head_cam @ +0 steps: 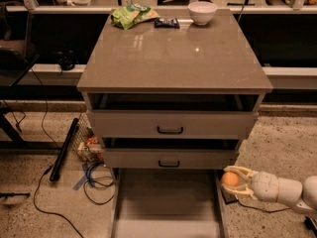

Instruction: Pick orange from bottom drawer and place on counter

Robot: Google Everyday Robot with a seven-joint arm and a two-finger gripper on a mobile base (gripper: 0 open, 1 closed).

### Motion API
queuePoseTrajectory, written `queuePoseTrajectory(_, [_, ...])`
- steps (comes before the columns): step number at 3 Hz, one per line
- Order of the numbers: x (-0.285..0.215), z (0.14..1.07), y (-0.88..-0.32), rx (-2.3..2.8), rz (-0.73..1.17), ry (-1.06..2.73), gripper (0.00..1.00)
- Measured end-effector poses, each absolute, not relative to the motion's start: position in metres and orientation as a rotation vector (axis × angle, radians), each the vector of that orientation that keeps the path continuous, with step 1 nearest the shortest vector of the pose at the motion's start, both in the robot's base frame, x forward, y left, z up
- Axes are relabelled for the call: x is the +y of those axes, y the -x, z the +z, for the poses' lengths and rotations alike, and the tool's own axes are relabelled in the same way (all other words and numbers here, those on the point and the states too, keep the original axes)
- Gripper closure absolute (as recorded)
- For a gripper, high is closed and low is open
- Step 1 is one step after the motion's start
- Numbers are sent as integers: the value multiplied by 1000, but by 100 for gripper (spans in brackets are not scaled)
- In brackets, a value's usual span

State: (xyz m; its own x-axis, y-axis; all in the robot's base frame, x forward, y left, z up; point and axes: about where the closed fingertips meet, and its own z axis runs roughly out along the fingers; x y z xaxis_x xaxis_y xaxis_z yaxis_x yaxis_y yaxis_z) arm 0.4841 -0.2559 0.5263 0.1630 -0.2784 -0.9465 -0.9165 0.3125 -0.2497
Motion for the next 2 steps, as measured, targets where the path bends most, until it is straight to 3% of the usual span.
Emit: queuePoseTrajectory(2, [-261, 547, -495, 1338, 709, 1192, 100])
